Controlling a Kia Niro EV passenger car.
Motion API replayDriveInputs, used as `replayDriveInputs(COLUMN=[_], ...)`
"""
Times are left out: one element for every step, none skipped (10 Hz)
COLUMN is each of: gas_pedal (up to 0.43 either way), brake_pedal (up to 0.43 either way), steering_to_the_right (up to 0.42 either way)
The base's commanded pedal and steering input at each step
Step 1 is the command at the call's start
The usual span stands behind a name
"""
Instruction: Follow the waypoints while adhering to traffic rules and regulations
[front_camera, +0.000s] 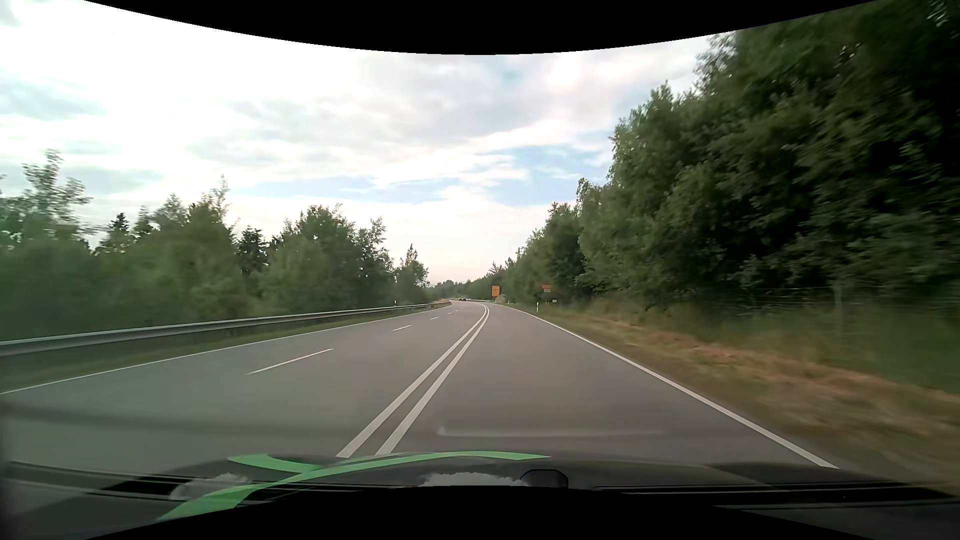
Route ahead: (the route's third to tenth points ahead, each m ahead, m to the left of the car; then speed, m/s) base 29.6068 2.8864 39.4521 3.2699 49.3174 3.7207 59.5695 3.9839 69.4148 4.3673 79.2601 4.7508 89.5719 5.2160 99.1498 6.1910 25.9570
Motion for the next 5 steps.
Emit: replayDriveInputs(gas_pedal=[0.189,0.189,0.189,0.189,0.189], brake_pedal=[0.0,0.0,0.0,0.0,0.0], steering_to_the_right=[-0.004,-0.004,-0.004,-0.004,-0.004])
